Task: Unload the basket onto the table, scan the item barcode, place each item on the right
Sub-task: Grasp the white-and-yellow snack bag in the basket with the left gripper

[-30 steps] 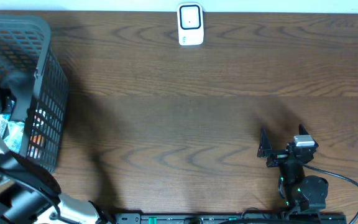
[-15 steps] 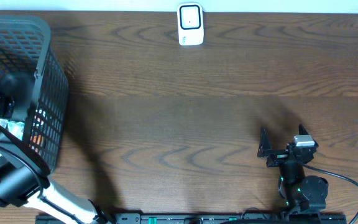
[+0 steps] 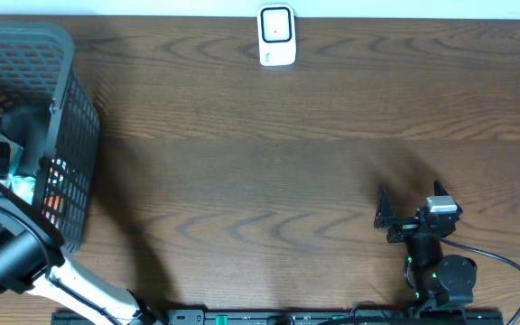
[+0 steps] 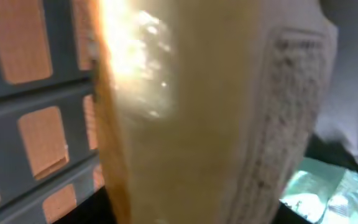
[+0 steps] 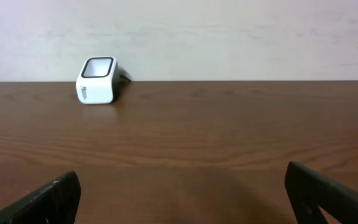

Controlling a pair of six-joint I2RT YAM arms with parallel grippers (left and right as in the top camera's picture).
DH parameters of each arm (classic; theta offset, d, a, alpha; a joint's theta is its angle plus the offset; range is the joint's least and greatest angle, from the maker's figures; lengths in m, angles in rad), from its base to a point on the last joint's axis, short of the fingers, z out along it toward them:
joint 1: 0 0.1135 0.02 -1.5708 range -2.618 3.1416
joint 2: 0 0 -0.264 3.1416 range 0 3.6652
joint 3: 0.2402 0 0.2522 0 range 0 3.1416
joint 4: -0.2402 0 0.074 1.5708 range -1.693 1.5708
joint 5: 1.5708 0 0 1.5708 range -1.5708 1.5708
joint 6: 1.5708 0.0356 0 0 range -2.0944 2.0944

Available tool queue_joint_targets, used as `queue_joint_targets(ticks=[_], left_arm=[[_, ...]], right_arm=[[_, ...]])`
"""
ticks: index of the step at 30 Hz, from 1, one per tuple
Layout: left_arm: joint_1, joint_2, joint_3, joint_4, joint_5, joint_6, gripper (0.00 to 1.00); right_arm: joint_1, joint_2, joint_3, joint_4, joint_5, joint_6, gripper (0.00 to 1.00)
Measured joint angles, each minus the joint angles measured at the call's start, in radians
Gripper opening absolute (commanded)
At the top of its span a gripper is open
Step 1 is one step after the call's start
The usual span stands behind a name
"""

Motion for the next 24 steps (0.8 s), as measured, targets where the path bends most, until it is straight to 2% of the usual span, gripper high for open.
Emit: queue_joint_targets(ticks=[2, 5, 13, 18, 24], left_arm=[[0.0, 0.0, 0.0, -0.019, 0.016, 0.0, 0.41], [0.0, 0.0, 0.0, -0.044, 0.047, -0.004, 0.08], [-0.005, -0.008, 0.0, -0.037, 0.074, -0.031, 0.07], [-0.025, -0.099, 0.0, 0.058, 0.091, -0.161, 0.07], [-0.036, -0.38, 0.005, 0.177, 0.19, -0.356, 0.07]], right_arm=[[0.0, 0.0, 0.0, 0.0, 0.0, 0.0, 0.99], [0.0, 0.0, 0.0, 0.0, 0.0, 0.0, 0.99], [0.0, 0.0, 0.0, 0.0, 0.0, 0.0, 0.99], [0.0, 0.0, 0.0, 0.0, 0.0, 0.0, 0.99], [0.0, 0.0, 0.0, 0.0, 0.0, 0.0, 0.99]])
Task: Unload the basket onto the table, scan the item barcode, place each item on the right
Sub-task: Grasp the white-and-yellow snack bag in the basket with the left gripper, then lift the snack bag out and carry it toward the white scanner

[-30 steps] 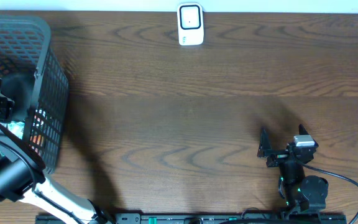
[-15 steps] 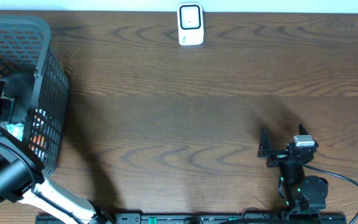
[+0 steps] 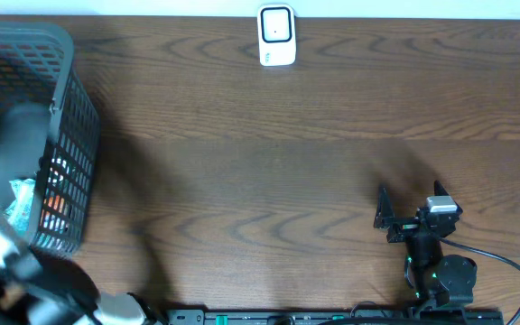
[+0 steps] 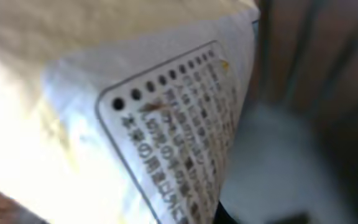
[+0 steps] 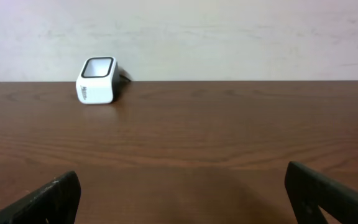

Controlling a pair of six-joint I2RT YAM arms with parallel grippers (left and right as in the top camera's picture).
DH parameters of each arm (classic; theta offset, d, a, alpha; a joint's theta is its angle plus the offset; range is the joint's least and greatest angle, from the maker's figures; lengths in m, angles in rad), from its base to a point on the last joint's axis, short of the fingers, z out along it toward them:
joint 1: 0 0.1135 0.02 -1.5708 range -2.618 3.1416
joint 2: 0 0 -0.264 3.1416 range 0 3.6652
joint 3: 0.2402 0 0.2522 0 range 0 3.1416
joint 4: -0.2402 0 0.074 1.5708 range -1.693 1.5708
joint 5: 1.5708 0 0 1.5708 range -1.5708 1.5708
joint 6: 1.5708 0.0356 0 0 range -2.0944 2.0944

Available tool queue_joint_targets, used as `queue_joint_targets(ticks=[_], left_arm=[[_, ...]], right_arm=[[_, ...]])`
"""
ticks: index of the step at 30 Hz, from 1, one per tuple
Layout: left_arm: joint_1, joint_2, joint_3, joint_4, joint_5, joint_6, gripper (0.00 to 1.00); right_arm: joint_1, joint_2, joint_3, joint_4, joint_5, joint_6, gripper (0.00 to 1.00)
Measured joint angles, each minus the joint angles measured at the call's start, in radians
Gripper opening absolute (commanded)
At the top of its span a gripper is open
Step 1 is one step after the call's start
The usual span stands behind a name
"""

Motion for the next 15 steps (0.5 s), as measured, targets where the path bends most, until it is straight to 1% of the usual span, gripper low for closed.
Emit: queue_joint_targets(ticks=[5, 7, 11, 15], left_arm=[[0.001, -0.224, 0.01, 0.08, 0.194, -0.137, 0.07], [0.0, -0.28, 0.012, 0.118, 0.272, -0.201, 0.07], [-0.022, -0.369, 0.013, 0.198, 0.435, -0.418, 0.07], [-0.122, -0.412, 0.013, 0.248, 0.551, -0.647, 0.07]], right_arm=[[0.0, 0.0, 0.0, 0.0, 0.0, 0.0, 0.99], [0.0, 0.0, 0.0, 0.0, 0.0, 0.0, 0.99], [0.0, 0.0, 0.0, 0.0, 0.0, 0.0, 0.99], [0.0, 0.0, 0.0, 0.0, 0.0, 0.0, 0.99]])
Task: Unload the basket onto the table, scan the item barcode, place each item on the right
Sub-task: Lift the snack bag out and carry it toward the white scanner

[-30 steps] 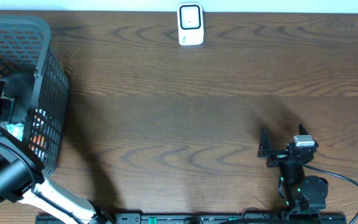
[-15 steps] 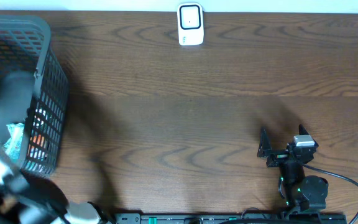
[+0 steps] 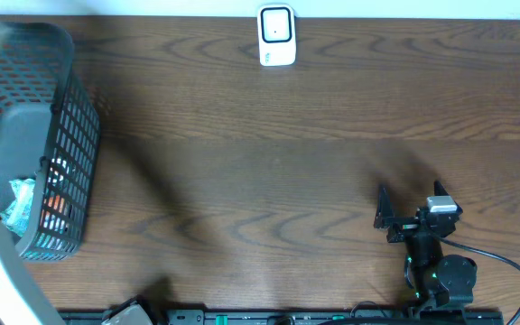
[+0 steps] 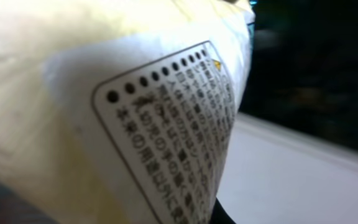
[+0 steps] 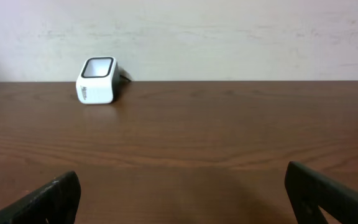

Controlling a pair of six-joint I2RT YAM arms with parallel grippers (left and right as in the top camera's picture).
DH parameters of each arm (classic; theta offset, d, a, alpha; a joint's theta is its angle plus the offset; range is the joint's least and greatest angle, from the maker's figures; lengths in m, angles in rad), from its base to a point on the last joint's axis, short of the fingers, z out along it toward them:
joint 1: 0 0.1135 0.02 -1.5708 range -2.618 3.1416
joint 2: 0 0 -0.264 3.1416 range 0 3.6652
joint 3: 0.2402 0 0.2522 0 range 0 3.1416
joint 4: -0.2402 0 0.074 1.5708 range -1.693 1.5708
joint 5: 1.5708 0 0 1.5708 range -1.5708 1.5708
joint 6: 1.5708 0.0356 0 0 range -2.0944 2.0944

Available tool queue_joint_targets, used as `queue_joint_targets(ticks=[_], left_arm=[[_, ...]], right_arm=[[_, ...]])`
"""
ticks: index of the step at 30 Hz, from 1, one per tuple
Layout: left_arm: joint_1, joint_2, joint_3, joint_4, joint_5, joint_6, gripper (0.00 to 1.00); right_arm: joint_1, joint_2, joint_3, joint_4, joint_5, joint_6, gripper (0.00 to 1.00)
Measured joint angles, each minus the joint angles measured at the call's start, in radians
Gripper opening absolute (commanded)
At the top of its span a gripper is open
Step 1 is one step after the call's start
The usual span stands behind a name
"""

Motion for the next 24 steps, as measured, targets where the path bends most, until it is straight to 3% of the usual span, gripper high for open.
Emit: queue_joint_targets(ticks=[3, 8, 16, 24], left_arm=[[-0.121, -0.006, 0.0, -0.004, 0.075, -0.13, 0.07], [-0.328, 0.005, 0.0, -0.092, 0.155, -0.219, 0.07], [-0.634, 0.1, 0.0, -0.22, 0.186, -0.256, 0.07], [-0.853, 0.363, 0.0, -0.225, 0.126, -0.259, 0.07]], right_arm=[[0.0, 0.0, 0.0, 0.0, 0.0, 0.0, 0.99], [0.0, 0.0, 0.0, 0.0, 0.0, 0.0, 0.99], [0.0, 0.0, 0.0, 0.0, 0.0, 0.0, 0.99], [0.0, 0.0, 0.0, 0.0, 0.0, 0.0, 0.99]])
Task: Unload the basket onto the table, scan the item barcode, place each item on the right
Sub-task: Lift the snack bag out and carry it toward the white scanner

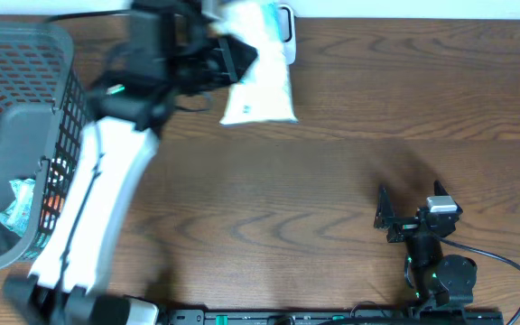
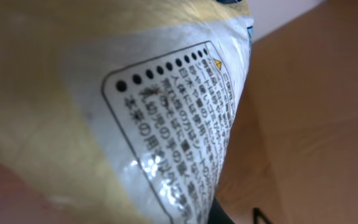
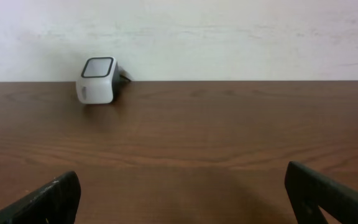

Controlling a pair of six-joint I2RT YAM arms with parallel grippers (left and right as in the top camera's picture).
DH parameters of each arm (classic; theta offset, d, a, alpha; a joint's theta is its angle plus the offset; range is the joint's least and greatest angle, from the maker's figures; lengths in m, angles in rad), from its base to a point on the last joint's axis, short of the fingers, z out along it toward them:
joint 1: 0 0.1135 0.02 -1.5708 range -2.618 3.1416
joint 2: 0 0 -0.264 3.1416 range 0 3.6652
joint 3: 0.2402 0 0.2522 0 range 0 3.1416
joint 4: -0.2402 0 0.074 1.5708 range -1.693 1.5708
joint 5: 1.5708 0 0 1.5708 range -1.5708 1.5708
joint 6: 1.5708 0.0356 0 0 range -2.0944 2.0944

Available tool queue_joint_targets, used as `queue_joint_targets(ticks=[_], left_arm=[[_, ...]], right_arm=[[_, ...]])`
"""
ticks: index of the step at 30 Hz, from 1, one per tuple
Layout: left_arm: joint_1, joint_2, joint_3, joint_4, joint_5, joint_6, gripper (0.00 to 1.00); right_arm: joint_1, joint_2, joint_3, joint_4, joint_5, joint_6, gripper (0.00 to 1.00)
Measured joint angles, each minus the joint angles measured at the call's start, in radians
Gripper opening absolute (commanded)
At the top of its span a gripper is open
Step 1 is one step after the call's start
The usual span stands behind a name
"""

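Note:
My left gripper [image 1: 231, 56] is shut on a pale, white-and-yellow snack bag [image 1: 260, 77], held above the table's back edge. The bag hangs over the white barcode scanner [image 1: 286, 20] and covers most of it in the overhead view. In the left wrist view the bag [image 2: 104, 106] fills the frame, and its printed label [image 2: 179, 124] faces the camera. The right wrist view shows the scanner [image 3: 97, 79] standing at the far left of the table. My right gripper [image 1: 380, 209] rests open and holds nothing at the front right.
A dark grey mesh basket [image 1: 70, 99] stands at the left edge with a few packets [image 1: 25, 199] inside. The left arm's white link [image 1: 97, 199] stretches from the front left up to the back.
The left arm was at the far left by the basket with the bag. It now reaches over the table's back with the bag above the scanner. The right arm has not moved.
The left gripper was down in the basket with the bag against its camera. Then it held the bag with the label showing, still by the basket. It then stood higher at the left edge, and now holds the bag at the scanner. The right gripper stayed open.

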Motion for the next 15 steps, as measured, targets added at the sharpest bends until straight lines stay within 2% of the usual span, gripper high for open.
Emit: queue_joint_targets(ticks=[5, 12, 13, 14, 15], left_arm=[[-0.103, 0.199, 0.0, 0.037, -0.04, -0.03, 0.07], [-0.206, 0.432, 0.0, 0.206, -0.061, -0.177, 0.08], [-0.221, 0.46, 0.0, 0.238, -0.064, -0.197, 0.17], [-0.234, 0.481, 0.0, 0.264, -0.064, -0.213, 0.35], [-0.249, 0.501, 0.0, 0.288, -0.064, -0.23, 0.48]], right_arm=[[0.0, 0.0, 0.0, 0.0, 0.0, 0.0, 0.99], [0.0, 0.0, 0.0, 0.0, 0.0, 0.0, 0.99], [0.0, 0.0, 0.0, 0.0, 0.0, 0.0, 0.99], [0.0, 0.0, 0.0, 0.0, 0.0, 0.0, 0.99], [0.0, 0.0, 0.0, 0.0, 0.0, 0.0, 0.99]])
